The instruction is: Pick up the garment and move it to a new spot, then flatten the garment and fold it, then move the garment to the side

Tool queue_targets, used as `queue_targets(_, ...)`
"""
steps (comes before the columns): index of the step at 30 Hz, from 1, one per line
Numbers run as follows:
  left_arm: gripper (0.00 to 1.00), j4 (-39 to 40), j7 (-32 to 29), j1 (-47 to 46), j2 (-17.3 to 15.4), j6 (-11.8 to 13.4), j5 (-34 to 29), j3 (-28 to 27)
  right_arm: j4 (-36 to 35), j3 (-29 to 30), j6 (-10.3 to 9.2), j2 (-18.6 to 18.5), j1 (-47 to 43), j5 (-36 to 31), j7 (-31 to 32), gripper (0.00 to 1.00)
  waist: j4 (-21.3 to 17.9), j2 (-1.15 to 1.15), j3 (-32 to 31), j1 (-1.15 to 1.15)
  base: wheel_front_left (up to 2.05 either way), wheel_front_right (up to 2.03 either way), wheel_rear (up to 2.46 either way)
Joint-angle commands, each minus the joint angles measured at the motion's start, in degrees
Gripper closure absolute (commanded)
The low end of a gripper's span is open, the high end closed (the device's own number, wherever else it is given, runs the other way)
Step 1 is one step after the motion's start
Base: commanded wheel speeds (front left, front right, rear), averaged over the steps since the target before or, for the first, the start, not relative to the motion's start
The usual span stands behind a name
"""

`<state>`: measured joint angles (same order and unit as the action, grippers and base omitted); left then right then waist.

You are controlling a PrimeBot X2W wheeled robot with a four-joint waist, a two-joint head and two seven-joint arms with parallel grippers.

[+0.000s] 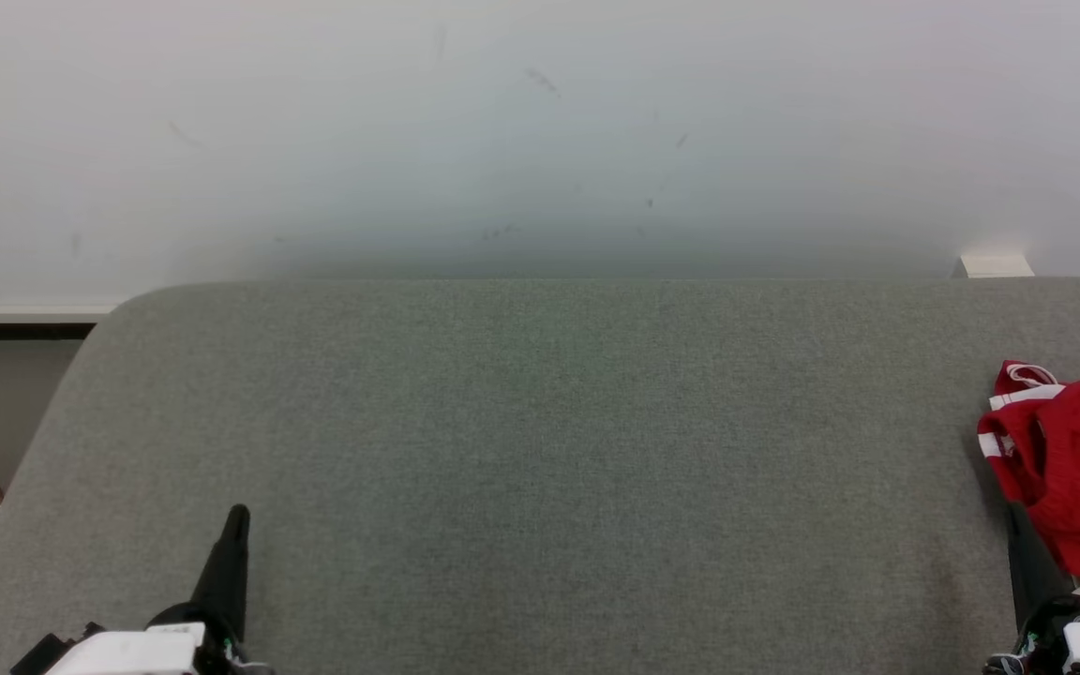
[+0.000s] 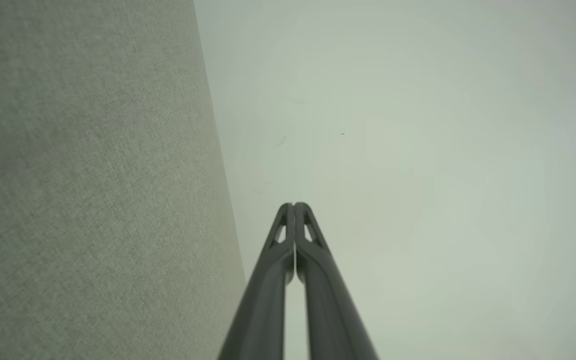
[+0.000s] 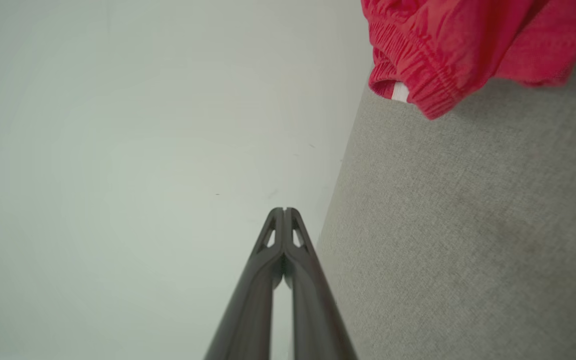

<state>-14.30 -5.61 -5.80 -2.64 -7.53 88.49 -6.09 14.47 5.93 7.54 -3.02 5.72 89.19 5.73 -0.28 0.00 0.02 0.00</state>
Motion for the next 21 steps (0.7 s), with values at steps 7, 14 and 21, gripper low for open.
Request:
queue_targets(7, 1.0, 0.3, -1.0, -0.6, -0.4, 0.1, 3.7, -0.5, -0.6, 0.8, -0.1, 0.1, 0.8, 3.0, 0.9, 1.0, 0.2, 0.0, 0.1, 0.0, 0.0, 0.0, 0.0)
queue_targets(14, 1.0, 0.3, -1.2, -0.6, -0.4, 0.1, 4.3, -0.6, -0.6, 0.9, -0.1, 0.1, 0.8, 3.2, 1.1, 1.0, 0.3, 0.0, 0.2, 0.0, 0.0, 0.0, 0.0)
queue_targets(21, 1.0, 0.4, -1.1, -0.6, -0.4, 0.1, 4.3, -0.6, -0.6, 0.9, -0.1, 0.1, 0.8, 3.2, 1.1, 1.0, 0.3, 0.0, 0.2, 0.0, 0.0, 0.0, 0.0)
